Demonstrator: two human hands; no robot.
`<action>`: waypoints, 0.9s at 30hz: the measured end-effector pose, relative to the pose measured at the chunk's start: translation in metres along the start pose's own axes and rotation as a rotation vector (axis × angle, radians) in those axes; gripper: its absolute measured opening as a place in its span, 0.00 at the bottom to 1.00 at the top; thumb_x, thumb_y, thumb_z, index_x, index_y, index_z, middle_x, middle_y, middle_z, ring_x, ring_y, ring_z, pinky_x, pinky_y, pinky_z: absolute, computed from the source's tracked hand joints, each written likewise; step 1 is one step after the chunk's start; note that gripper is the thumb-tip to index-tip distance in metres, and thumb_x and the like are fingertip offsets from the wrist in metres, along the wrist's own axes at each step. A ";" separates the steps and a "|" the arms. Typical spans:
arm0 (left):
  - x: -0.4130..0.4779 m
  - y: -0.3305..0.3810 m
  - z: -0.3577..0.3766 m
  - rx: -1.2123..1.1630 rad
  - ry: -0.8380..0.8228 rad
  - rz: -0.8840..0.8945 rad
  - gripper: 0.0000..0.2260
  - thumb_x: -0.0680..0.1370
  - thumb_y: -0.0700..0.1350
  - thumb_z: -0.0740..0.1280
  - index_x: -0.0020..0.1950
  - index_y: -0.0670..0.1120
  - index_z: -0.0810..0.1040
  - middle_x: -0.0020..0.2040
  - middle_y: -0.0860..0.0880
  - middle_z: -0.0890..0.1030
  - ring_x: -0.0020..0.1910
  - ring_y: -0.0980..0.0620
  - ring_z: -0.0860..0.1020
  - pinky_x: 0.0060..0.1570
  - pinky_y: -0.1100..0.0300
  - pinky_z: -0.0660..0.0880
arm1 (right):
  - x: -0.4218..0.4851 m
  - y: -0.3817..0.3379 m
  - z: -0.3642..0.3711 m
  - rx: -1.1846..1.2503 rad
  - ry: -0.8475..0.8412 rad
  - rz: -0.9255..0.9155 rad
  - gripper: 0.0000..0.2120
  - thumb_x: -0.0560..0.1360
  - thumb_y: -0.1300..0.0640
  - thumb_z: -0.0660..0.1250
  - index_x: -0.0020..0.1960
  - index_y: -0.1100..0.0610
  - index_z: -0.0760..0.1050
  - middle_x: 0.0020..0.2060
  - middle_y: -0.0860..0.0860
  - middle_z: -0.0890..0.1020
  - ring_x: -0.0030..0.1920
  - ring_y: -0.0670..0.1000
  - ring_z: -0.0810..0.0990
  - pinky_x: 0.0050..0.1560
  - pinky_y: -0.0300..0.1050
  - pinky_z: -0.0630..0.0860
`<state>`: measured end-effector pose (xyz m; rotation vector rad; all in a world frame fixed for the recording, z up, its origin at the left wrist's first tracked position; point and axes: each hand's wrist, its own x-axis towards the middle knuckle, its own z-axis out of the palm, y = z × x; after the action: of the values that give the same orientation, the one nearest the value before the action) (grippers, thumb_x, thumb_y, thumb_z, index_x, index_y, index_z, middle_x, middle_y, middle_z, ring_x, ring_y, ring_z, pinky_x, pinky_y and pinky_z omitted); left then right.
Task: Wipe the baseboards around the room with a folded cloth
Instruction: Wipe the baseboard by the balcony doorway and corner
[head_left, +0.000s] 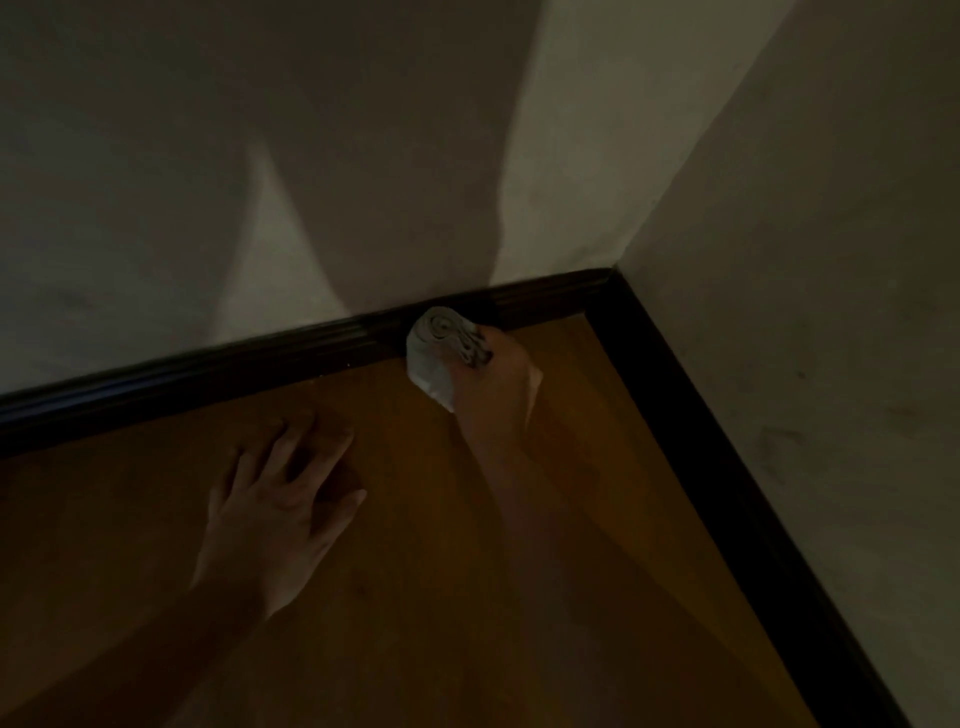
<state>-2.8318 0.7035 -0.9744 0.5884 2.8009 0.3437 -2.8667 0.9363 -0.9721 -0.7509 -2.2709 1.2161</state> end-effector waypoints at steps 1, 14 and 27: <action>0.000 0.000 -0.001 -0.003 -0.001 -0.001 0.33 0.76 0.73 0.45 0.79 0.64 0.60 0.80 0.51 0.59 0.78 0.44 0.55 0.75 0.38 0.54 | 0.004 0.001 -0.002 -0.022 0.030 0.012 0.10 0.76 0.53 0.72 0.38 0.57 0.78 0.38 0.49 0.81 0.36 0.45 0.78 0.35 0.41 0.77; -0.001 -0.003 0.004 -0.010 0.016 0.026 0.32 0.78 0.72 0.46 0.80 0.63 0.59 0.81 0.51 0.58 0.79 0.44 0.56 0.75 0.38 0.54 | 0.074 0.018 -0.059 0.122 0.559 0.641 0.10 0.78 0.52 0.69 0.42 0.57 0.81 0.37 0.49 0.79 0.34 0.44 0.74 0.36 0.39 0.71; 0.007 0.006 -0.006 0.164 0.029 0.100 0.29 0.79 0.68 0.50 0.75 0.59 0.69 0.72 0.47 0.69 0.65 0.37 0.72 0.57 0.34 0.74 | 0.065 0.016 -0.053 0.230 0.508 0.520 0.08 0.75 0.51 0.73 0.41 0.55 0.83 0.37 0.51 0.84 0.37 0.48 0.81 0.40 0.49 0.83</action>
<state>-2.8376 0.7103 -0.9681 0.7679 2.8519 0.1437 -2.8790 1.0180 -0.9503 -1.4252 -1.5406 1.2846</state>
